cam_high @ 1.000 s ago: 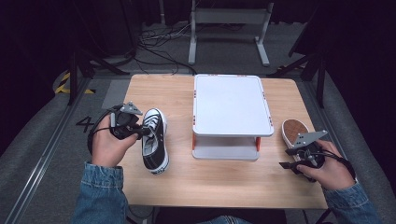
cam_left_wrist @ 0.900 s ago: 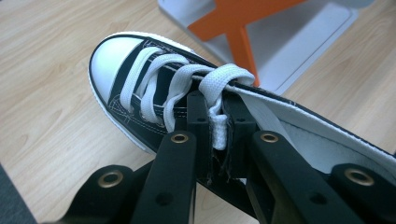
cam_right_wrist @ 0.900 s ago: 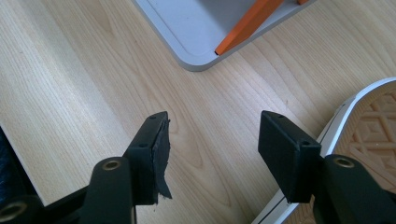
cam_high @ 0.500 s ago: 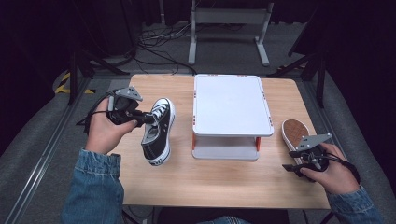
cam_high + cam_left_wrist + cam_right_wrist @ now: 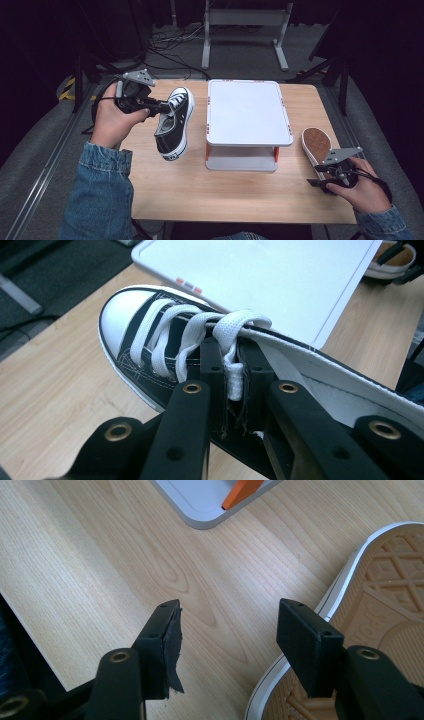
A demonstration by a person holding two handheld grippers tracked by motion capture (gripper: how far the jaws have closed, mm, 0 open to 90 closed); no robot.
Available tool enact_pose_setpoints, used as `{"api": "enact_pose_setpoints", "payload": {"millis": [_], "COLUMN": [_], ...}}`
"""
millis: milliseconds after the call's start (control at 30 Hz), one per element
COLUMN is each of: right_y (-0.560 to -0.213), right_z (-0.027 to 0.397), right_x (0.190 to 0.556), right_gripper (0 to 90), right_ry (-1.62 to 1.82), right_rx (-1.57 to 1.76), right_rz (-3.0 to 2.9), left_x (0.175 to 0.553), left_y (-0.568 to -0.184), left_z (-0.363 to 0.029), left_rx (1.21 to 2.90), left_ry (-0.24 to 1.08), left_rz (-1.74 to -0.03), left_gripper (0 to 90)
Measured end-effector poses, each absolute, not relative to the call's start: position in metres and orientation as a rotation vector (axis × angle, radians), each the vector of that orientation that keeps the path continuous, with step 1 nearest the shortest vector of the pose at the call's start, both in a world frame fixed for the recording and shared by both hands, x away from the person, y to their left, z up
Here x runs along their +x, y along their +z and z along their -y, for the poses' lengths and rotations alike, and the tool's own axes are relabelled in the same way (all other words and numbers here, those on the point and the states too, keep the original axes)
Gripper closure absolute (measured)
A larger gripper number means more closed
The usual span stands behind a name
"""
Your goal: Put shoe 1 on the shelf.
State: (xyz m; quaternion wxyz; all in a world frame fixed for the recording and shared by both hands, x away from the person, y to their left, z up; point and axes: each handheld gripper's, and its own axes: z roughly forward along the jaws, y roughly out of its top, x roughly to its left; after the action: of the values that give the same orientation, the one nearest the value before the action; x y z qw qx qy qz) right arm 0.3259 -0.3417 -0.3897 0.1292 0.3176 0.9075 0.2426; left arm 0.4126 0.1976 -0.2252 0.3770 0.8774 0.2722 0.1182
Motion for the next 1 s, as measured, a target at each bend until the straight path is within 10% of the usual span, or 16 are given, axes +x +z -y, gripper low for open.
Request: {"api": "enact_pose_setpoints", "payload": {"millis": [1000], "right_y": [-0.387], "right_z": [0.346], "right_x": [0.324], "right_gripper": [44.6], "right_ry": [0.724], "right_rx": [0.919], "right_rz": [-2.632], "left_x": [0.447], "left_y": [-0.202], "left_z": [-0.103], "left_rx": [2.205], "left_ry": [0.322], "left_rz": [-0.614], "left_gripper": [83.7]}}
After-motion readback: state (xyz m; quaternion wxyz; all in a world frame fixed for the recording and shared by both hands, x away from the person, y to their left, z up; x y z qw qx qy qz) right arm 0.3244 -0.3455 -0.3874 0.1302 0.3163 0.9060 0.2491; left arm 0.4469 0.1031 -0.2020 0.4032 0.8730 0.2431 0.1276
